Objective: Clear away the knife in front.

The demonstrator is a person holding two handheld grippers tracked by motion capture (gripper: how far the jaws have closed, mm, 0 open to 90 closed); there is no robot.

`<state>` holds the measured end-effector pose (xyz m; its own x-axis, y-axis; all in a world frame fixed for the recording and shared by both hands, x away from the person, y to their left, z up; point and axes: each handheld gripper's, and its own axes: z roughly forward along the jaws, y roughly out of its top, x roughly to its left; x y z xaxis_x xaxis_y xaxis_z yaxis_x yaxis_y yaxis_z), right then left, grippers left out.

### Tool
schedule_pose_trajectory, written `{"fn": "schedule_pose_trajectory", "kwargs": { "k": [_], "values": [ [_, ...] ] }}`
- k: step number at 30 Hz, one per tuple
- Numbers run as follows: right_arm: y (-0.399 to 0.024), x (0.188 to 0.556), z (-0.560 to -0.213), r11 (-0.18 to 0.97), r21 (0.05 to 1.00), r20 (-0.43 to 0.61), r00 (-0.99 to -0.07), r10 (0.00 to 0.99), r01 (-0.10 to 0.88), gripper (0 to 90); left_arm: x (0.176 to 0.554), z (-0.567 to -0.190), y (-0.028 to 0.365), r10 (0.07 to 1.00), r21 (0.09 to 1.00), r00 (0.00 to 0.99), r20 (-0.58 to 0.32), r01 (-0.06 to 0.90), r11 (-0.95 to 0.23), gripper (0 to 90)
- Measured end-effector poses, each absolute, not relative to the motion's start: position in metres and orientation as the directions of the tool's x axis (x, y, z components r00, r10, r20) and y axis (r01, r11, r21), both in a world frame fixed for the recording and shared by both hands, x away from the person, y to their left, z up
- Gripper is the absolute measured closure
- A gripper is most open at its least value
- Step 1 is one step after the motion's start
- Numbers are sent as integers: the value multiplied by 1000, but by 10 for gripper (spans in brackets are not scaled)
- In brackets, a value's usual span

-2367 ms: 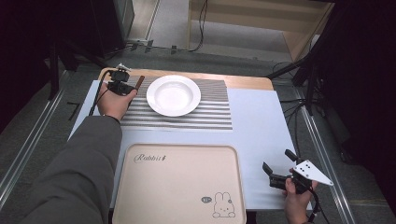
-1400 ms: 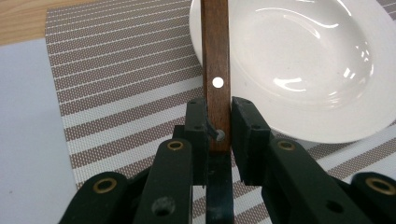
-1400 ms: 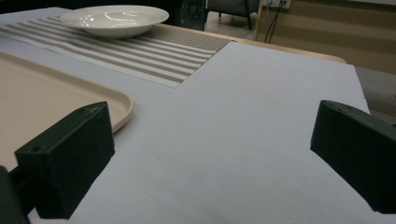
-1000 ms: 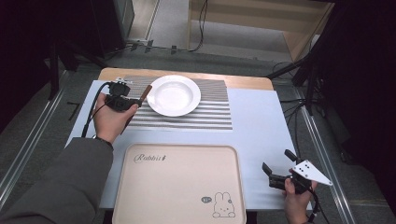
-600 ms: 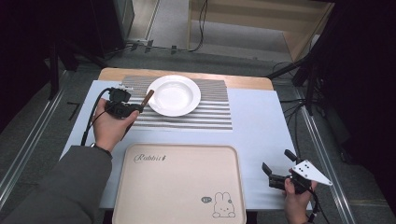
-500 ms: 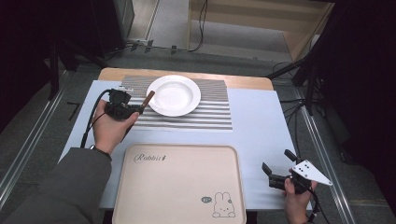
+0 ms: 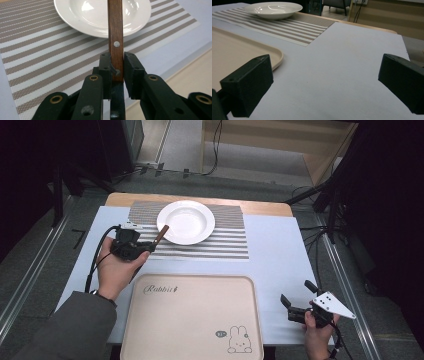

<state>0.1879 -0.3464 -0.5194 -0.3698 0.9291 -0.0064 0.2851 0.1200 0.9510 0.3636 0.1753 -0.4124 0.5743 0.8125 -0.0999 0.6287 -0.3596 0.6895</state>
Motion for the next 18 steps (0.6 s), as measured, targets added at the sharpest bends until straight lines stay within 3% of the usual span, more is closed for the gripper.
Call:
{"fn": "schedule_pose_trajectory", "kwargs": {
  "k": [18],
  "values": [
    [-346, 188, -519, 122, 950, -8, -368, 930, 288, 0, 320, -422, 174, 790, 708, 599, -131, 615, -349, 769]
  ]
}}
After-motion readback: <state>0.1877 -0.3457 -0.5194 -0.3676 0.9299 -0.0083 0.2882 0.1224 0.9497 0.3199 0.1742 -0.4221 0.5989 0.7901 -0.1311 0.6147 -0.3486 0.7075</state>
